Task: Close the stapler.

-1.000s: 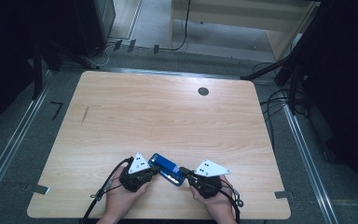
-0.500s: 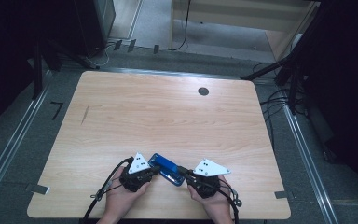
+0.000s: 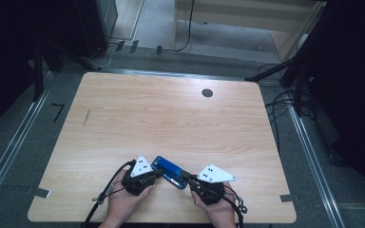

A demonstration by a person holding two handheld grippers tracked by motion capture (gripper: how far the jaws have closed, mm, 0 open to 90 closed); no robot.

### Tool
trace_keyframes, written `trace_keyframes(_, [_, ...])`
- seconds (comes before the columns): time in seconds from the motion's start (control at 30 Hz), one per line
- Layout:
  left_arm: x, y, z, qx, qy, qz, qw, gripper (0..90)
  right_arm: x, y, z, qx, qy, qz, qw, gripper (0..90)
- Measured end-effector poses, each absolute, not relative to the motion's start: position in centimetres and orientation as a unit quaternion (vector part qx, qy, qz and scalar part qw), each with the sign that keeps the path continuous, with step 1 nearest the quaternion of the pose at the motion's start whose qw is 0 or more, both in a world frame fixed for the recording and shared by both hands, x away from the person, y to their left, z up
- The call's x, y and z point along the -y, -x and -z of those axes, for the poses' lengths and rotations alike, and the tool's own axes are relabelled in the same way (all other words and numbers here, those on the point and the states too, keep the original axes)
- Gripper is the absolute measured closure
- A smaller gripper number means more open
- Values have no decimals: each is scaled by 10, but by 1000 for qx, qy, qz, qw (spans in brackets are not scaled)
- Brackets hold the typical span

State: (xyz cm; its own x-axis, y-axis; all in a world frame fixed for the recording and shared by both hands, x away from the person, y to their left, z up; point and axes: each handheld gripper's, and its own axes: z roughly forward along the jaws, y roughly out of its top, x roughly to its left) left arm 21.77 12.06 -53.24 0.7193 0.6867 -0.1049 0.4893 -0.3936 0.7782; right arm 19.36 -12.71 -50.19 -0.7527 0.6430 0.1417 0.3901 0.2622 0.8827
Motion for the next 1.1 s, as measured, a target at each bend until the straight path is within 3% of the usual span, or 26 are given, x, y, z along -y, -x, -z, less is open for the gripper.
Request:
trace_keyframes(0.47, [-129,-216,532,-359,-814,-109,444,894,124,-175,517,-786,-345,-497,123,900])
trace_keyframes(0.97, [-157,-210,530,-392,-784,-117,467,689,116,-175,530,-792,-363,-470,141,900])
trace_keyframes(1.1, [-167,-207,530,-401,-773,-132,473,585,114,-175,532,-790,-369,-468,145,900])
